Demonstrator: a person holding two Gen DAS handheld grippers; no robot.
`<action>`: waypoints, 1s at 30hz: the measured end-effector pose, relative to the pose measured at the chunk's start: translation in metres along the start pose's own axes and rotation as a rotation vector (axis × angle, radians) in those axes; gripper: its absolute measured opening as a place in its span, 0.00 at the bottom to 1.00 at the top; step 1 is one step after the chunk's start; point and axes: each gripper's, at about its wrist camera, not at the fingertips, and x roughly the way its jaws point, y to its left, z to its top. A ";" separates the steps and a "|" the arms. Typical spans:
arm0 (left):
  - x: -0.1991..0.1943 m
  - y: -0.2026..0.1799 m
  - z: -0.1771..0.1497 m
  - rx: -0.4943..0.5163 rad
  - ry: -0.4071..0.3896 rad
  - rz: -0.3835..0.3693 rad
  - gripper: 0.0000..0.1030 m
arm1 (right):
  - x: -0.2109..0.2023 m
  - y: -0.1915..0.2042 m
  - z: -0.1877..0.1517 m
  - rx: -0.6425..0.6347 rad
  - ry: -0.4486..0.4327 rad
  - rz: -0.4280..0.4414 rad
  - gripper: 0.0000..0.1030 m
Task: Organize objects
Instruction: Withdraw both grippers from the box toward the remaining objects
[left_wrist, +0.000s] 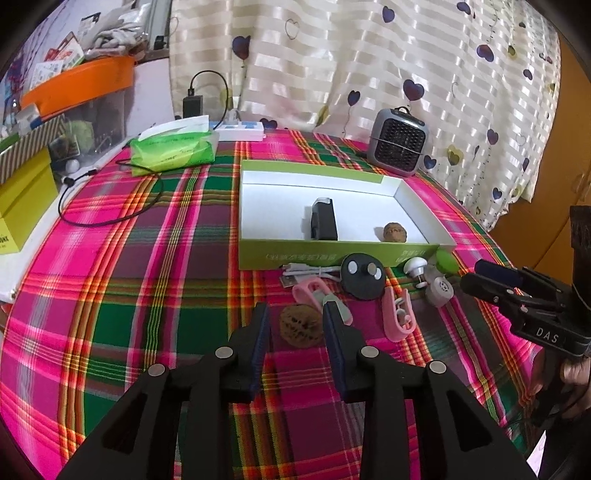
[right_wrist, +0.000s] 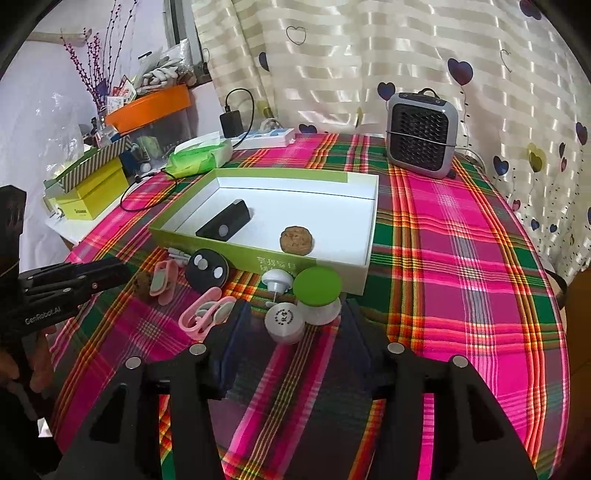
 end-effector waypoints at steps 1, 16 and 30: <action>0.001 0.001 -0.001 -0.003 0.003 -0.001 0.28 | 0.001 -0.001 0.000 0.003 0.001 -0.001 0.50; 0.018 -0.001 -0.005 -0.003 0.044 -0.019 0.30 | 0.020 -0.013 0.006 0.045 0.032 -0.026 0.50; 0.028 0.000 -0.004 -0.020 0.076 -0.026 0.30 | 0.041 -0.015 0.014 0.059 0.076 -0.014 0.46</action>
